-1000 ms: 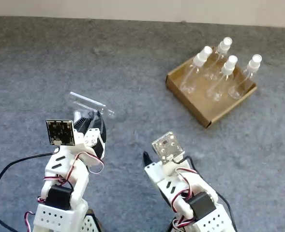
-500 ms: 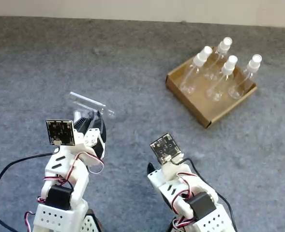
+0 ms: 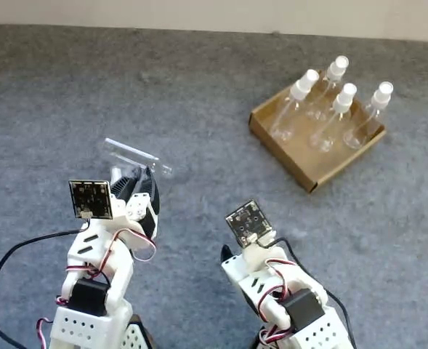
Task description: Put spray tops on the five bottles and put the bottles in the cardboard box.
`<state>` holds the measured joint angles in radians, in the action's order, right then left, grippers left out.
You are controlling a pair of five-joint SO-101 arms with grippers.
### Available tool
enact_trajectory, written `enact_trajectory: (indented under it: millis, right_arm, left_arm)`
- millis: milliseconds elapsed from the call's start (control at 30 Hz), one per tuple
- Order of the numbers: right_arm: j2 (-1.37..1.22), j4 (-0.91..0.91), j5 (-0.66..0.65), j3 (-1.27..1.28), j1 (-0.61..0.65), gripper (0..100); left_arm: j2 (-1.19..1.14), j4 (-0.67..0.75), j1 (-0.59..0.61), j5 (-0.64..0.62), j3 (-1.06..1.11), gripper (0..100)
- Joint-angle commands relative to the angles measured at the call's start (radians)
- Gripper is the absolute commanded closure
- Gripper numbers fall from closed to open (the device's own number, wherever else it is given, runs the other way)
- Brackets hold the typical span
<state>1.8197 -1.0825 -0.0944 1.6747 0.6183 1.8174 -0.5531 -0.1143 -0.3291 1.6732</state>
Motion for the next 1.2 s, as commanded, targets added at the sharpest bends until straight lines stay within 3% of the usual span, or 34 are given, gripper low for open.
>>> enact_trajectory:
  millis: [0, 533, 800, 967, 1167]
  right_arm:
    - [0.01, -0.005, -0.011, 0.133, -0.012, 90.8]
    - [0.018, 0.054, -0.006, 0.13, -0.015, 90.8]
    - [0.018, 0.185, -0.012, 0.124, -0.174, 90.7]
    - [0.008, 0.188, -0.15, -0.001, -0.231, 90.7]
    - [-0.025, 0.185, -0.161, -0.159, -0.228, 90.4]
  left_arm:
    - [0.005, 0.02, 0.007, -0.003, 0.021, 99]
    - [0.008, 0.026, 0.027, -0.003, 0.019, 99]
    - [0.008, 0.075, 0.13, -0.008, 0.015, 99]
    - [0.008, 0.081, 0.14, -0.008, 0.015, 99]
    - [0.008, 0.081, 0.137, -0.008, 0.015, 99]
